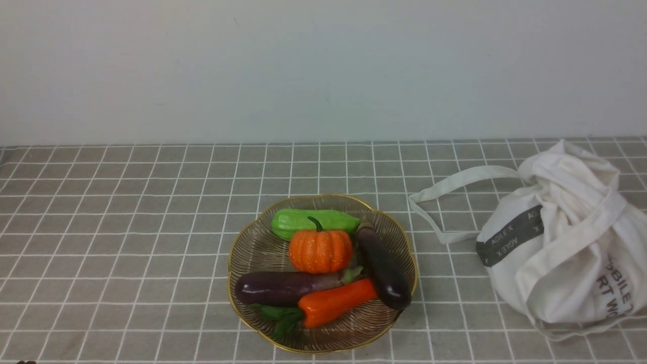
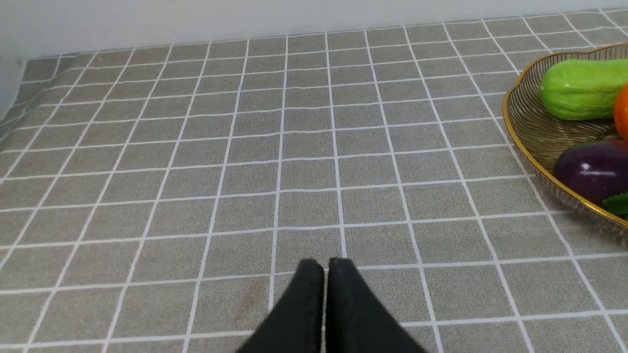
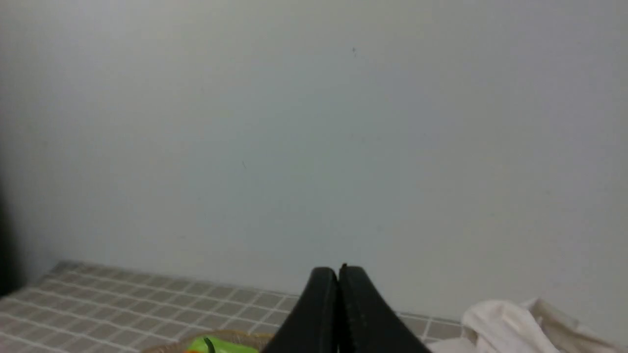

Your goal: Take vegetables from bag on grey coffee tablecloth place on plate.

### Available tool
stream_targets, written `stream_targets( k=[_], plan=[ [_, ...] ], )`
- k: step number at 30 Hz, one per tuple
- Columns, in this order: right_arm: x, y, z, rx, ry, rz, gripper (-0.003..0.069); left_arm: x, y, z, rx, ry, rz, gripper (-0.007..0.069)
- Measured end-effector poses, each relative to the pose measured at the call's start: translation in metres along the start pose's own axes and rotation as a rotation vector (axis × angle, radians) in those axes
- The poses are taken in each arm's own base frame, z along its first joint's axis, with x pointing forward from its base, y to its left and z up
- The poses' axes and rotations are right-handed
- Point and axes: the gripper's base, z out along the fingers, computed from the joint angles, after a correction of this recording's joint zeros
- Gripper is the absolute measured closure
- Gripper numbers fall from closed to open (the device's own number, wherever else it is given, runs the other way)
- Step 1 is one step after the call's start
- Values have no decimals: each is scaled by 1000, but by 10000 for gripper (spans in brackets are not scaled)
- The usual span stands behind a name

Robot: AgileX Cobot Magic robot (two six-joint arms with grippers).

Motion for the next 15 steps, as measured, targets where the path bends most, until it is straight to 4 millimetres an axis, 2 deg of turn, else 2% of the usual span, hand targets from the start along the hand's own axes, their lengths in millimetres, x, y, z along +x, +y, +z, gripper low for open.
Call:
stream_targets(
  k=[8, 10, 11, 15],
  plan=[
    [34, -4, 6, 26, 99, -101, 672, 0, 0, 0, 0, 0, 0, 629],
    [48, -8, 7, 89, 144, -111, 672, 0, 0, 0, 0, 0, 0, 629],
    [50, -8, 7, 96, 148, -111, 672, 0, 0, 0, 0, 0, 0, 629],
    [82, -20, 5, 288, 247, -111, 672, 0, 0, 0, 0, 0, 0, 629]
  ],
)
